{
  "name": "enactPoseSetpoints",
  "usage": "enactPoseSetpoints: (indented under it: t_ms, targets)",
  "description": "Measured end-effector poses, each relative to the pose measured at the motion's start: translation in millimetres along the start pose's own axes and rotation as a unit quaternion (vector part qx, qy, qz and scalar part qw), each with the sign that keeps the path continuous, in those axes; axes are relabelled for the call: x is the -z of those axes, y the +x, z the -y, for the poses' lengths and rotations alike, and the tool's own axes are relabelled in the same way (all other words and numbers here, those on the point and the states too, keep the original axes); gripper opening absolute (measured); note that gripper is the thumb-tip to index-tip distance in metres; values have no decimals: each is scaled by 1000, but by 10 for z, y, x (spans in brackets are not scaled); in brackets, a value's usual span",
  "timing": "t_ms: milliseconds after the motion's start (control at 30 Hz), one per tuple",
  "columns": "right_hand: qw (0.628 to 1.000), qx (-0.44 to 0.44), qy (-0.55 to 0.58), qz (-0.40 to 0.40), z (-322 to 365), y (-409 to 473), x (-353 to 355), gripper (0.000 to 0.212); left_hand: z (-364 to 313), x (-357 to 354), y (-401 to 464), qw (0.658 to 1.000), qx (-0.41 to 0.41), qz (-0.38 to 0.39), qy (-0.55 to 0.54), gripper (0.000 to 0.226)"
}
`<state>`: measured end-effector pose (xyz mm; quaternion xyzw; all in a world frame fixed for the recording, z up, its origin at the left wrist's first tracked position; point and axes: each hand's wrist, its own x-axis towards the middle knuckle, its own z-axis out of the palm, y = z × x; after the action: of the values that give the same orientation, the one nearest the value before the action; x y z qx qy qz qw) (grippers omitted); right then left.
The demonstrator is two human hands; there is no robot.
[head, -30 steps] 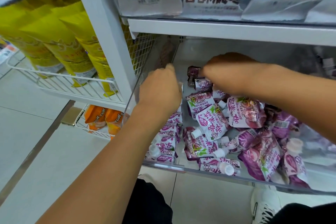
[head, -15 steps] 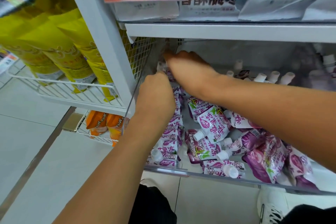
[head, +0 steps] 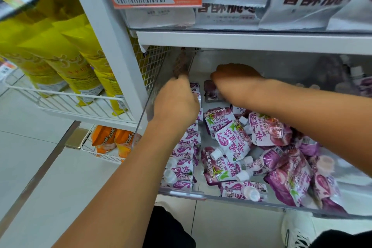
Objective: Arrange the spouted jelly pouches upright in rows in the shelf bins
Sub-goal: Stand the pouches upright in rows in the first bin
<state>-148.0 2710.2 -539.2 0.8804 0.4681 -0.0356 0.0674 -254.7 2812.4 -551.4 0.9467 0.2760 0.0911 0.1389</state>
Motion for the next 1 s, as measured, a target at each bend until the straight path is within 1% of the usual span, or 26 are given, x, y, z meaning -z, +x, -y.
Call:
enactPoseSetpoints:
  t_ms: [133,233,300,400,467,533,567,600,667,700,733,833,900,1000]
  targets:
    - [999,-21,-16,30,81,12,-57,32,-17,-36,9,1000,22,-10,6,43]
    - [1000,-11,-9,8,108,-30,-20,37,10,-42,16,999,25,-25,2,39]
    - [999,-10,-4,-37,111,-88,63,40,23,-42,14,999,19,-34,3,39]
    - [990,-3,-34,-138,121,-157,170,38,36,-45,2,1000,17,-26,2,41]
    - [983,-2,-33,-181,152,-119,174,37,47,-37,-11,999,22,-23,-3,39]
    - [986,7,-11,-169,205,-10,129,34,45,-9,-36,999,25,-23,-6,37]
    - [989,11,20,-146,221,67,73,36,42,1,-52,999,27,-21,-6,37]
    - [989,12,76,-127,232,139,11,38,42,8,-71,999,29,-18,-6,36]
    - [969,-20,220,-111,205,248,-62,45,48,21,-101,999,34,-15,-11,34]
    - [955,-31,275,-112,170,283,-80,47,57,26,-110,999,34,-15,-14,32]
    - [946,-30,303,-110,146,296,-81,46,68,29,-118,999,32,-15,-18,30]
    - [950,-19,299,-83,103,273,-76,43,87,47,-133,999,30,-3,-29,29]
    - [949,-9,305,-77,131,261,-66,37,97,65,-154,999,32,14,-39,30]
    - [947,20,315,-61,250,343,-41,29,127,96,-245,995,26,78,-58,33]
